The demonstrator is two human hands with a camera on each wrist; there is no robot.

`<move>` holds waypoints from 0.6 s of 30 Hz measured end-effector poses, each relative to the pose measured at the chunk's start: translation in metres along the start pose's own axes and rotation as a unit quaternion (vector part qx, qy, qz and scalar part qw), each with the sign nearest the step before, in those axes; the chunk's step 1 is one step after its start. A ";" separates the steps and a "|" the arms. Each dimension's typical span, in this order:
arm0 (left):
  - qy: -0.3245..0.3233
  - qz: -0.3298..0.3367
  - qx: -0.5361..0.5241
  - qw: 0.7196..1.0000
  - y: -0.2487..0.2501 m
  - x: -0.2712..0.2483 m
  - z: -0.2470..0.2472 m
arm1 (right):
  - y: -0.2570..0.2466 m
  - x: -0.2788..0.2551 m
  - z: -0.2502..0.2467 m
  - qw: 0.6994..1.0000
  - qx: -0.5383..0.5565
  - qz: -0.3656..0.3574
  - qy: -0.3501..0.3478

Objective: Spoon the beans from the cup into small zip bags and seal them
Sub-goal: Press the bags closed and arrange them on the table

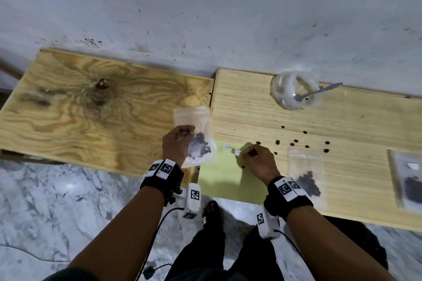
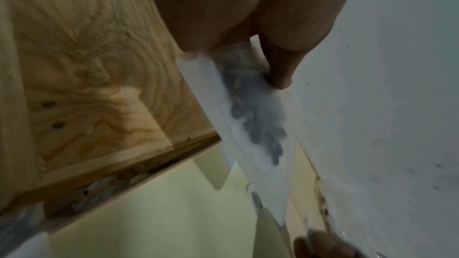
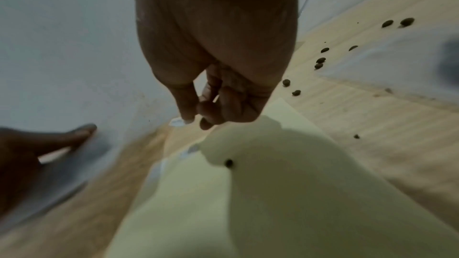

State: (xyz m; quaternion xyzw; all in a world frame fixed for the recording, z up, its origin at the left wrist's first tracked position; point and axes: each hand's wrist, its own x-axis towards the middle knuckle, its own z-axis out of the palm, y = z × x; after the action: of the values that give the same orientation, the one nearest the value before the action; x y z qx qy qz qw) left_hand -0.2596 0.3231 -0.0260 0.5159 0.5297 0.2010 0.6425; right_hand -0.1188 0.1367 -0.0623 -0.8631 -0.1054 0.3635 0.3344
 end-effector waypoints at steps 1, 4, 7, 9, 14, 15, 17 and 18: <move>-0.009 0.003 0.004 1.000 0.002 -0.002 0.001 | -0.005 -0.003 -0.003 0.999 0.048 -0.009 0.001; -0.054 0.014 0.027 0.998 0.008 -0.010 0.005 | -0.029 -0.015 -0.010 0.980 0.192 -0.049 -0.007; -0.101 0.033 0.059 0.993 0.013 -0.020 0.011 | -0.056 -0.023 -0.012 0.967 0.243 -0.076 -0.013; -0.124 0.041 0.061 0.990 0.014 -0.023 0.016 | -0.070 -0.025 -0.011 0.966 0.241 -0.095 -0.019; -0.147 0.074 0.040 0.986 0.012 -0.030 0.025 | -0.082 -0.024 -0.005 0.972 0.207 -0.109 -0.008; -0.153 0.079 0.041 0.984 0.012 -0.031 0.026 | -0.082 -0.024 -0.005 0.973 0.200 -0.114 0.003; -0.157 0.080 0.044 0.983 0.010 -0.034 0.027 | -0.083 -0.025 -0.005 0.974 0.188 -0.126 0.020; -0.155 0.083 0.047 0.983 0.009 -0.035 0.028 | -0.084 -0.025 -0.004 0.975 0.180 -0.131 0.027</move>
State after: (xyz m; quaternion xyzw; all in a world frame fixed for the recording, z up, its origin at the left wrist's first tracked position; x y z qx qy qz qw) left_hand -0.2451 0.2858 -0.0040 0.6122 0.3882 0.1465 0.6731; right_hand -0.1284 0.1869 0.0086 -0.7771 -0.1419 0.3058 0.5314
